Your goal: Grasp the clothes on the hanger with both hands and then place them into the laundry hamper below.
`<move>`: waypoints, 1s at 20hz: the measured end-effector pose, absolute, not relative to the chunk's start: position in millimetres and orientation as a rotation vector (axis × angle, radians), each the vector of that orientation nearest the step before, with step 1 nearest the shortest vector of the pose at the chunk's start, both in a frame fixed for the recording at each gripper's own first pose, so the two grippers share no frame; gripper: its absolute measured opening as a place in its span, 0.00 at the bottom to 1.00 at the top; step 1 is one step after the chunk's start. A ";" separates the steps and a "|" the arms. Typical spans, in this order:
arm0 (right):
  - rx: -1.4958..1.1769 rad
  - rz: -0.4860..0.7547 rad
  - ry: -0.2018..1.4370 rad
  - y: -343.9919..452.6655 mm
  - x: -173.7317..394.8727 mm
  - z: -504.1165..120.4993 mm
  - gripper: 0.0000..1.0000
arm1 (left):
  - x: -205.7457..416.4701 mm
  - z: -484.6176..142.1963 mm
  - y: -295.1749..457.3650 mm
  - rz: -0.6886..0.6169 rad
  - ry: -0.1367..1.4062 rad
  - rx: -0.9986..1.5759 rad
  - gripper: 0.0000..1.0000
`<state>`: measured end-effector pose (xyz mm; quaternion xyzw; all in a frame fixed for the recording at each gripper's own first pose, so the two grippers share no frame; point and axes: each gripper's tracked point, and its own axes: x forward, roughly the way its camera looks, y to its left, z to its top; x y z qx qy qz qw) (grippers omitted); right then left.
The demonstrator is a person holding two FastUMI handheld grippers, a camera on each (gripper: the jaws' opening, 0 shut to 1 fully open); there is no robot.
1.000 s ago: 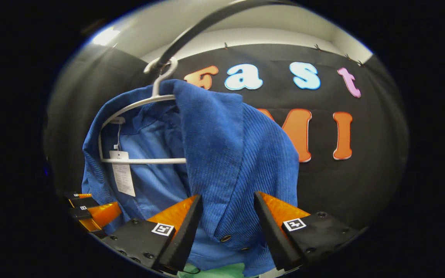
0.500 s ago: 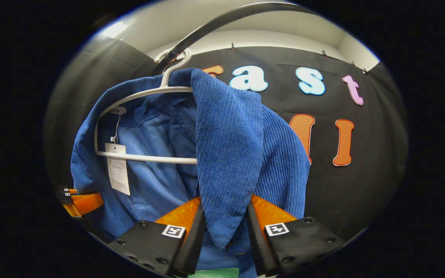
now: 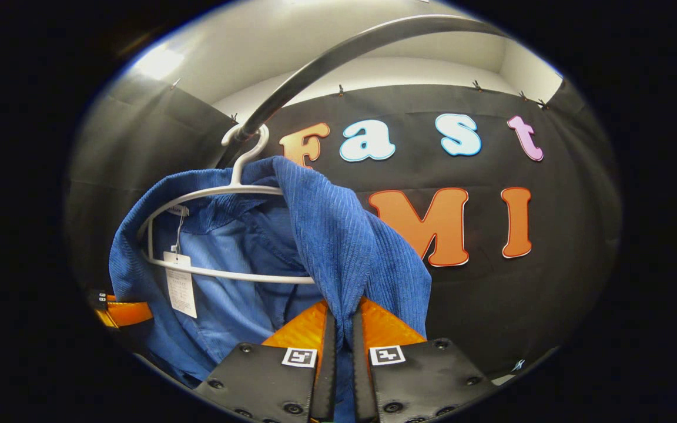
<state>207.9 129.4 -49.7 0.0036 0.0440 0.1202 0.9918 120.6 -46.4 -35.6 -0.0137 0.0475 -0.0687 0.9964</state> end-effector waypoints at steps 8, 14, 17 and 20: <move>0.351 0.320 0.152 104.9 219.1 -46.7 0.08 | 103.7 17.6 -9.7 -0.117 0.017 -0.102 0.04; 0.629 0.440 0.227 101.2 213.3 -47.9 0.08 | 105.5 36.4 17.5 -0.065 -0.020 -0.107 0.05; 0.727 0.485 0.199 92.9 214.4 -34.4 0.08 | 104.4 46.8 24.0 -0.052 -0.034 -0.088 0.04; 0.807 0.514 0.141 83.1 219.2 -20.1 0.08 | 102.7 74.9 34.1 -0.016 -0.118 -0.057 0.02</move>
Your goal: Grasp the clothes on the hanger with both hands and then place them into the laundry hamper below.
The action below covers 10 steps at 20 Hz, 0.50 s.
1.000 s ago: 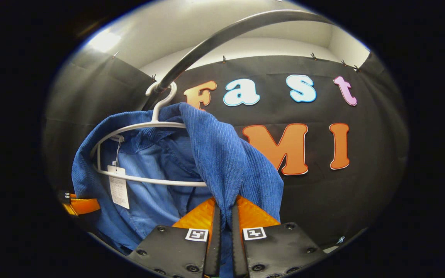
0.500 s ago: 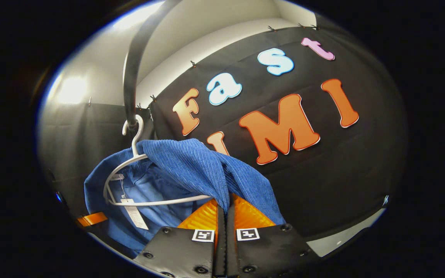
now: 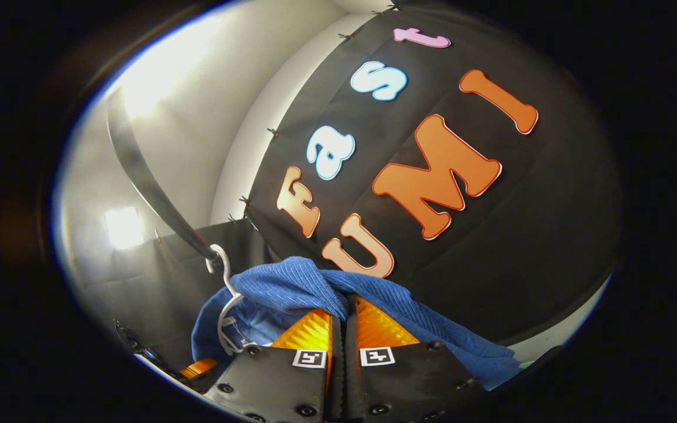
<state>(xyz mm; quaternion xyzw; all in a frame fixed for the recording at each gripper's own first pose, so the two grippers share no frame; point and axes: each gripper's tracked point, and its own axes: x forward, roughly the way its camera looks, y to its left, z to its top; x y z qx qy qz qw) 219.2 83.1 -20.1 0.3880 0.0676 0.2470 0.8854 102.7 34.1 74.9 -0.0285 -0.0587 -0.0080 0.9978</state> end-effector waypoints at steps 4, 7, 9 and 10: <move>0.923 0.527 0.082 65.9 229.9 -7.5 0.07 | 113.5 108.4 51.0 0.027 -0.209 -0.075 0.04; 0.939 0.505 0.025 44.7 238.9 1.7 0.06 | 134.7 125.0 57.9 0.045 -0.240 -0.024 0.04; 0.970 0.483 0.007 30.1 243.9 4.1 0.06 | 152.3 128.5 53.9 0.038 -0.242 0.026 0.04; 0.984 0.466 0.006 20.6 246.9 0.9 0.06 | 161.6 127.6 50.6 0.030 -0.234 0.032 0.04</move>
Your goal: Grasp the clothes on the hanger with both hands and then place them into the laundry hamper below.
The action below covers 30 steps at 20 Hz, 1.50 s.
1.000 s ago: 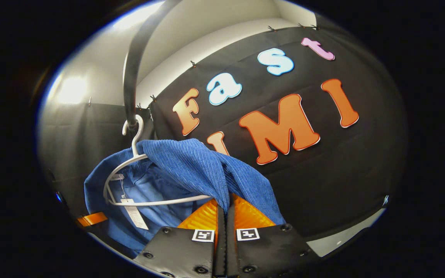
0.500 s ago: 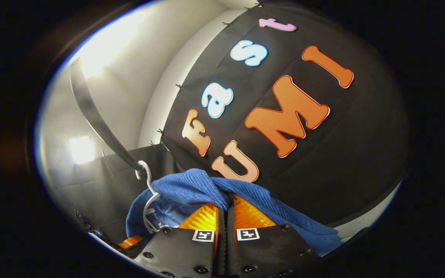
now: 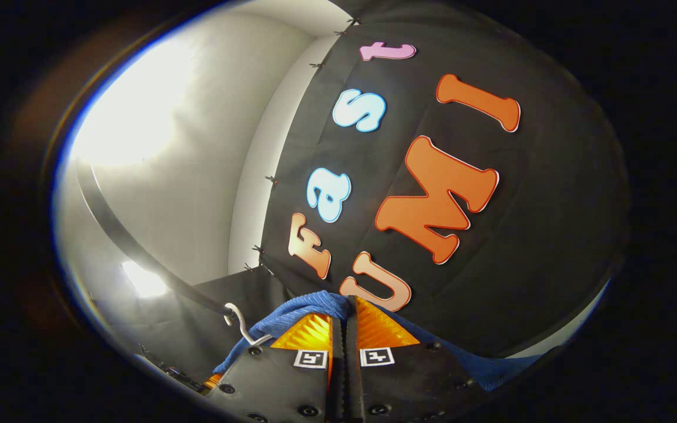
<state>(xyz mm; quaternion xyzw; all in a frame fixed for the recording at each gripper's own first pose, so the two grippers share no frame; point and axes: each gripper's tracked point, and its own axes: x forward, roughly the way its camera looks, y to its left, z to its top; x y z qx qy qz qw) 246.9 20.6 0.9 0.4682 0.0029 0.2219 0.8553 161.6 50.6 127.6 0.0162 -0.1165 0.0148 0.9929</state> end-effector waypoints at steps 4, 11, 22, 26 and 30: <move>0.991 0.426 0.025 5.2 256.0 -12.8 0.07 | 183.4 103.8 52.3 0.006 -0.165 -0.022 0.03; 0.949 0.294 0.083 -19.1 283.7 -47.4 0.06 | 207.0 21.7 63.2 -0.024 0.018 -0.149 0.04; 0.801 0.179 0.163 -35.2 269.7 -99.3 0.07 | 181.3 -66.3 57.4 -0.039 0.132 -0.149 0.04; 0.730 0.159 0.221 -31.8 251.9 -120.0 0.07 | 159.7 -77.9 58.9 -0.028 0.149 -0.065 0.06; 0.630 0.131 0.267 -28.9 233.9 -139.3 0.07 | 139.0 -81.9 54.8 -0.022 0.137 -0.008 0.05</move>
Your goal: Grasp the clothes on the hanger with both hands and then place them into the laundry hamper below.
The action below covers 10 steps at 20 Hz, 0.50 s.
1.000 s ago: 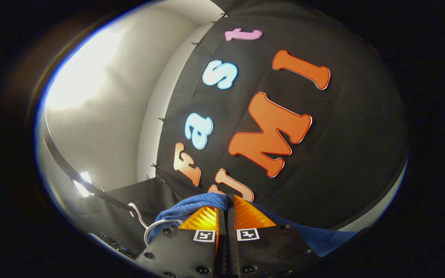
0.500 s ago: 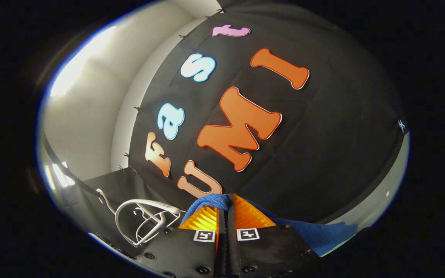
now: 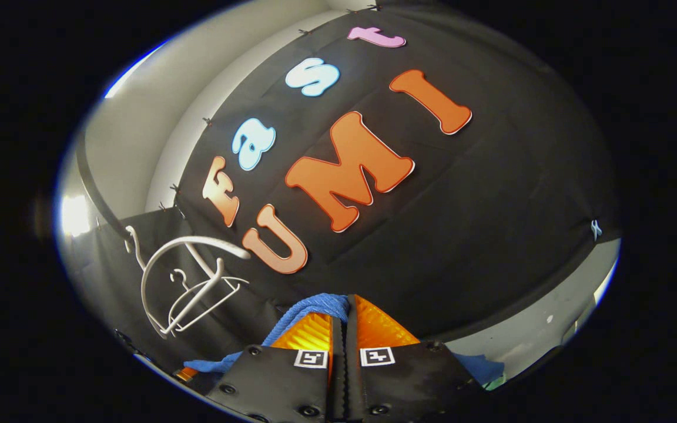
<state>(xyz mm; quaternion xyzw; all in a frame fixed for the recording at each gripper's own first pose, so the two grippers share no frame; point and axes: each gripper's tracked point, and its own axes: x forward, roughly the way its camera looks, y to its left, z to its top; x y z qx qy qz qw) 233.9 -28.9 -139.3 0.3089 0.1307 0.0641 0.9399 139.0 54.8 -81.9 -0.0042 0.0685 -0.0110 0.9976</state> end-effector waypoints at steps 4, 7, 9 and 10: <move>0.565 0.119 0.289 -24.1 212.6 -148.3 0.07 | 129.6 -91.9 39.5 -0.049 0.144 0.012 0.04; 0.489 0.113 0.290 -18.3 194.9 -153.2 0.07 | 122.8 -96.7 23.7 -0.081 0.152 -0.003 0.04; 0.455 0.081 0.286 -20.4 181.2 -156.6 0.07 | 118.9 -100.8 12.0 -0.099 0.158 -0.005 0.04; 0.441 0.072 0.286 -18.6 175.0 -158.7 0.07 | 117.7 -102.7 6.0 -0.105 0.163 -0.009 0.04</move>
